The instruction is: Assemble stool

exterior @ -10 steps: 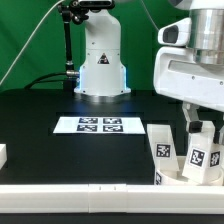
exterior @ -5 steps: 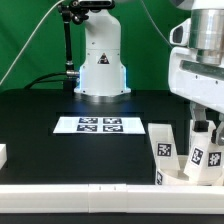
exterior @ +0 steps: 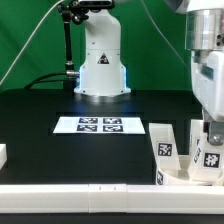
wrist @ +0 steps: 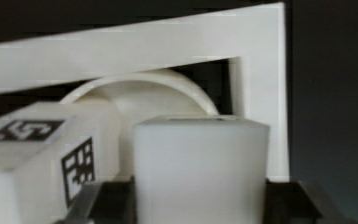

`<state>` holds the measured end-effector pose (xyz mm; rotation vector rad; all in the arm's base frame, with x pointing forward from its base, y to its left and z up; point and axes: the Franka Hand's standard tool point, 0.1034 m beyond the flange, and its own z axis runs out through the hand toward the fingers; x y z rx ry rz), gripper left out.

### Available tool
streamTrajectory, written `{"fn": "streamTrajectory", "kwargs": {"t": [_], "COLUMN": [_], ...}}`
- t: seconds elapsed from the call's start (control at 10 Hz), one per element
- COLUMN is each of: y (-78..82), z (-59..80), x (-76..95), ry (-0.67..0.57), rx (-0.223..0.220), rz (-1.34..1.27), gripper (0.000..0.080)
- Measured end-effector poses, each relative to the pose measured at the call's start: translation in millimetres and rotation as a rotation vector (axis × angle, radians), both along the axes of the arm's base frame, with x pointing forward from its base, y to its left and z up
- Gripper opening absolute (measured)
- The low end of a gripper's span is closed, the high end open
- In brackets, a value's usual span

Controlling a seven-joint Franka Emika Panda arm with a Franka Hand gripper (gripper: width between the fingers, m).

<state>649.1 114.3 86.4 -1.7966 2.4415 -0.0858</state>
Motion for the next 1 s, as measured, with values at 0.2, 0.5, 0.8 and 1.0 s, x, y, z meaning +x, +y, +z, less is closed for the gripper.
{"fn": "streamTrajectory", "kwargs": {"t": [0.2,0.5,0.8,1.0], "y": [1.0,3.6,5.9,6.8], "z": [0.5,0.5,0.6,0.8], "x": [1.0,1.2,1.1,2.0], "ry": [-0.021,-0.024,-0.04,-0.086], "rx": [0.015,0.044,0.088,0.135], "rz": [-0.026,-0.077,-0.166,-0.266], "gripper": [0.0334,0.0334,0.0334,0.0334]}}
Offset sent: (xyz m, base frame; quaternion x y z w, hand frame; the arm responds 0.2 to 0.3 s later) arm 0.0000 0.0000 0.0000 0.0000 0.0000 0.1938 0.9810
